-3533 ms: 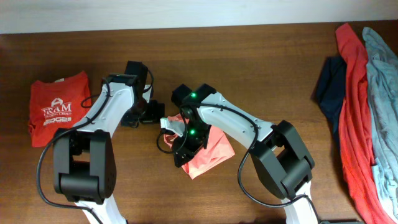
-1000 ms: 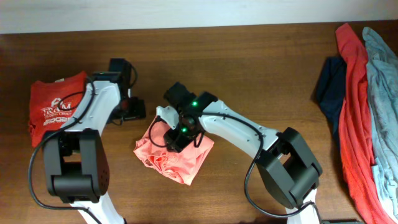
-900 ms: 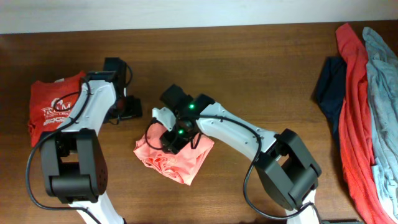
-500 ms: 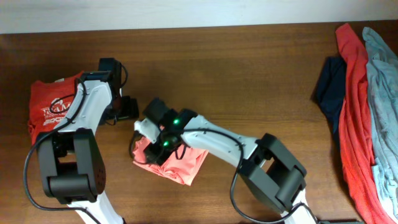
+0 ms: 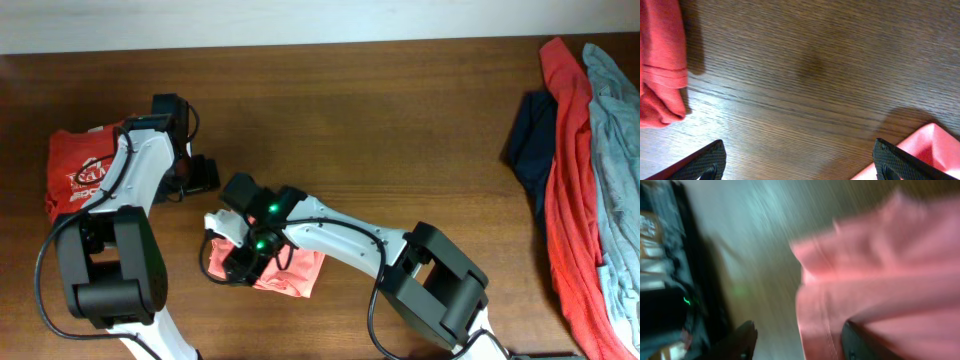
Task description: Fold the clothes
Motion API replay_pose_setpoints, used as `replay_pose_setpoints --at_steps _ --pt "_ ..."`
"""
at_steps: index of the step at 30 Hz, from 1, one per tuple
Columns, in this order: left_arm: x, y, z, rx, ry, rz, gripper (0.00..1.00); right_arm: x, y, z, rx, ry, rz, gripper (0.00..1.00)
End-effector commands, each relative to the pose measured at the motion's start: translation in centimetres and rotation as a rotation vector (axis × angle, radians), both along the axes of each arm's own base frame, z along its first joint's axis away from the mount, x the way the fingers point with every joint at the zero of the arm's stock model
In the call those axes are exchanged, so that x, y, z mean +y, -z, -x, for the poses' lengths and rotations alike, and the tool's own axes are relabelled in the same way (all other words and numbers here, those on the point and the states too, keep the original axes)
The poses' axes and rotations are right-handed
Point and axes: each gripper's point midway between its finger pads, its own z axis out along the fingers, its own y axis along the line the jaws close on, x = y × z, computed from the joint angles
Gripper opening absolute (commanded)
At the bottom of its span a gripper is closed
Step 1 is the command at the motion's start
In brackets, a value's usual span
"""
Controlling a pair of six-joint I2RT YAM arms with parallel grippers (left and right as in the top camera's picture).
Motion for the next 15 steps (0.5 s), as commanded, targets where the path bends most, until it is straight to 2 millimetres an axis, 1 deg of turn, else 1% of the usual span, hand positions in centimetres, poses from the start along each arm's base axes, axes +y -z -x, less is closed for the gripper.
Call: replay_pose_setpoints --at_steps 1,4,7,9,12,15 --pt "-1.0 -2.7 -1.1 -0.083 0.004 0.058 0.93 -3.1 0.3 -2.6 -0.070 0.061 0.126 0.54" --pt "-2.1 -5.1 -1.7 -0.153 0.041 0.113 0.93 -6.0 -1.5 -4.4 -0.088 0.122 0.197 0.53" --pt "-3.1 -7.6 -1.8 -0.222 0.083 0.162 0.93 -7.9 -3.7 -5.7 -0.087 0.174 0.200 0.52" --pt "-3.5 -9.0 -1.6 -0.254 0.098 0.181 0.93 -9.1 -4.5 -6.4 -0.083 0.207 0.202 0.53" --pt "-4.3 -9.8 -1.0 -0.257 0.111 0.208 0.92 -10.7 -4.6 -7.1 -0.059 0.244 0.225 0.53" --pt "-5.3 -9.3 -0.3 -0.222 0.132 0.217 0.89 -11.4 -4.3 -7.1 -0.036 0.257 0.234 0.53"
